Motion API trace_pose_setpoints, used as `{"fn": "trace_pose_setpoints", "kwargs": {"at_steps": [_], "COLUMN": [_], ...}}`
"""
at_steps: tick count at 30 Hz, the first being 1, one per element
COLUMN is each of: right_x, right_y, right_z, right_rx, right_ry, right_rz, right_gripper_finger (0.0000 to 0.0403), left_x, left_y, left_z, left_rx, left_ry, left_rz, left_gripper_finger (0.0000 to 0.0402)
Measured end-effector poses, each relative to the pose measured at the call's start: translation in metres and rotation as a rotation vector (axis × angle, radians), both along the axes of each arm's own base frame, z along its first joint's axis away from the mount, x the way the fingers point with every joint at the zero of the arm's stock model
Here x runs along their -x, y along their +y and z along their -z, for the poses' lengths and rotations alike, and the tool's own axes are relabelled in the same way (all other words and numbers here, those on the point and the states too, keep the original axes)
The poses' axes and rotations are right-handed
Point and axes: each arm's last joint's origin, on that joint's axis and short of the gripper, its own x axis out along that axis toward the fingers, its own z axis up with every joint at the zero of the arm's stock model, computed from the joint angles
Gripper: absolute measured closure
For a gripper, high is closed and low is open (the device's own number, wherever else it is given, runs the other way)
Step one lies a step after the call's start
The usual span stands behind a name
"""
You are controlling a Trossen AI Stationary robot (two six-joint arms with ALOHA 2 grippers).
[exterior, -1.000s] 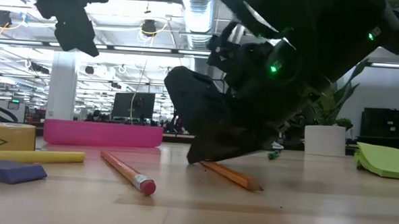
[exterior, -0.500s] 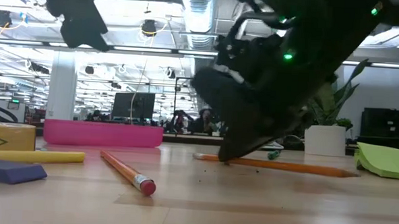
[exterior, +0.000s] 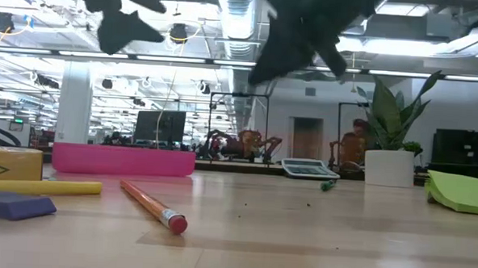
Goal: Pack school essentials
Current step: Put the right orange pencil into the red supply box
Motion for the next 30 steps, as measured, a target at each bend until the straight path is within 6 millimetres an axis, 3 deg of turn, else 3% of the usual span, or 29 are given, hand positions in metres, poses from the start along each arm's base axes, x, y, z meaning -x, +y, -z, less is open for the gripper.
{"fn": "trace_pose_setpoints", "kwargs": {"at_steps": [4, 8, 11, 15, 23, 30], "right_x": [0.006, 0.009, 0.01, 0.015, 0.027, 0.046], "right_y": [-0.013, -0.018, -0.003, 0.033, 0.092, 0.142], "right_z": [-0.036, -0.041, -0.032, -0.01, 0.046, 0.075], "right_rx": [0.049, 0.06, 0.027, -0.019, -0.074, -0.164], "right_ry": [-0.087, -0.049, -0.006, 0.047, 0.061, -0.03], "right_rz": [-0.007, -0.059, -0.15, -0.248, -0.202, -0.222], "right_gripper_finger": [0.0403, 0.0393, 0.0363, 0.031, 0.0197, 0.0175], "left_x": [-0.003, -0.002, -0.001, -0.001, -0.001, -0.001], "left_y": [0.006, 0.011, 0.012, 0.01, 0.012, 0.017], "left_z": [0.015, 0.026, 0.029, 0.03, 0.03, 0.031], "left_rx": [0.072, 0.106, 0.124, 0.129, 0.101, 0.111], "left_ry": [-0.116, -0.148, -0.154, -0.142, -0.136, -0.133], "left_rz": [-0.032, -0.062, -0.048, 0.002, 0.013, 0.015], "left_gripper_finger": [0.0182, 0.0182, 0.0182, 0.0182, 0.0182, 0.0182]}}
